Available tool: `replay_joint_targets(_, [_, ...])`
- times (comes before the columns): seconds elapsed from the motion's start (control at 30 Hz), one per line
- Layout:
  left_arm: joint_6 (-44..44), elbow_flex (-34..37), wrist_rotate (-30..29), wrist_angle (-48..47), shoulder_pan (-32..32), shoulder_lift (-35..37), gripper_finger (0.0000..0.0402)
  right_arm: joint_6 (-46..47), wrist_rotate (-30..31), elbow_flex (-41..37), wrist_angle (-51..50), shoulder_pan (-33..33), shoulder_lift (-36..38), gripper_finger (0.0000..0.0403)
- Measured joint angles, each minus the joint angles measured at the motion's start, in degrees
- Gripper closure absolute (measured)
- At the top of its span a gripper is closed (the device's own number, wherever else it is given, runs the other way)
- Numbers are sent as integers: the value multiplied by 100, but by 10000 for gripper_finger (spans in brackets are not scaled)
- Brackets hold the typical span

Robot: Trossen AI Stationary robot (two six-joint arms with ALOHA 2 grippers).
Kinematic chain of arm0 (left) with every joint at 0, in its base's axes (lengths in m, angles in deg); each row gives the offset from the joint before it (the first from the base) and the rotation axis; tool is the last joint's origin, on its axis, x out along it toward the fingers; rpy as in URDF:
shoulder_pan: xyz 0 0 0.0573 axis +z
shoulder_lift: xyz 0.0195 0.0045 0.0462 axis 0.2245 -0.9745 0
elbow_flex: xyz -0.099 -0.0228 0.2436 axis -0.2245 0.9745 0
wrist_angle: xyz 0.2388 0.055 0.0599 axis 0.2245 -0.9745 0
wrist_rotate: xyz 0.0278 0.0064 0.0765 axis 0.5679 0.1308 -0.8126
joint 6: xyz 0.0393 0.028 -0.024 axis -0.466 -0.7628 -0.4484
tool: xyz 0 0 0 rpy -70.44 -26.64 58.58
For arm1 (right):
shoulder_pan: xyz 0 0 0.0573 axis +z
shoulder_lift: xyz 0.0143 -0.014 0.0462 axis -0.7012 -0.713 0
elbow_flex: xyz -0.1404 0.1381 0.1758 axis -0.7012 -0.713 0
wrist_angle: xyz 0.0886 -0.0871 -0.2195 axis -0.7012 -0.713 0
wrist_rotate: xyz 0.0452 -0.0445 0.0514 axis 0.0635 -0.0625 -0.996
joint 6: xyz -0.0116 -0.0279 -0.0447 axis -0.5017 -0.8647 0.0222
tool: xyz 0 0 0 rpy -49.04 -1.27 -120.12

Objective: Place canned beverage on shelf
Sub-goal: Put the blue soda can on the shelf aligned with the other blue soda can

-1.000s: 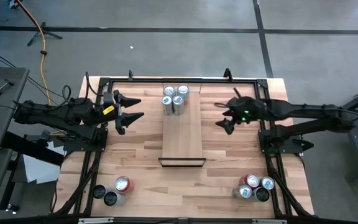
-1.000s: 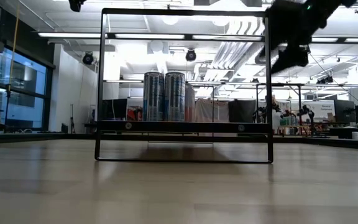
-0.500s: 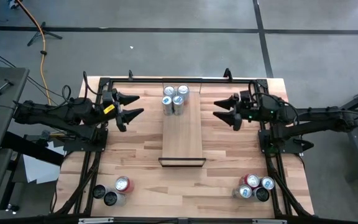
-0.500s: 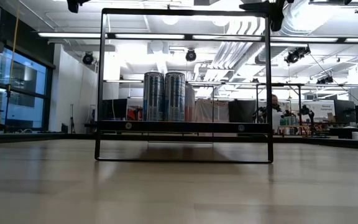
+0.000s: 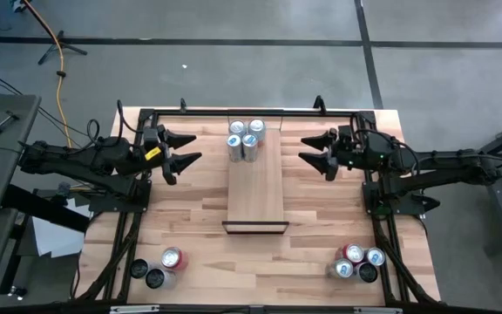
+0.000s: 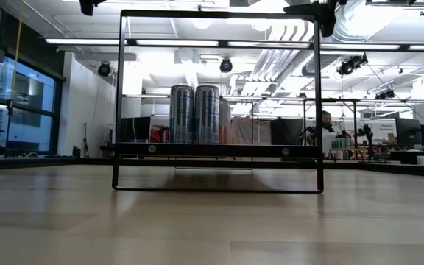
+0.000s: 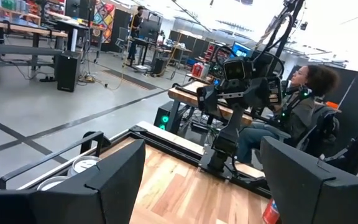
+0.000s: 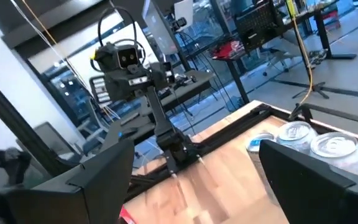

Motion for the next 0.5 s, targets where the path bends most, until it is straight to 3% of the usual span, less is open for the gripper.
replay_joint_targets(0.13, [-2, 0, 4, 0, 0, 0, 124, 1106, 50, 68, -356, -2, 0, 71])
replay_joint_targets(0.23, [0, 0, 4, 1, 0, 2, 124, 1963, -398, 581, -2120, 103, -85, 71])
replay_joint_targets(0.33, [-5, 0, 11, 4, 0, 2, 124, 2228, -1118, 1371, -4148, 473, -425, 71])
replay_joint_targets(0.5, [-2, 0, 14, -1, 0, 1, 124, 2415, -1808, 2784, -5836, 1546, -1406, 71])
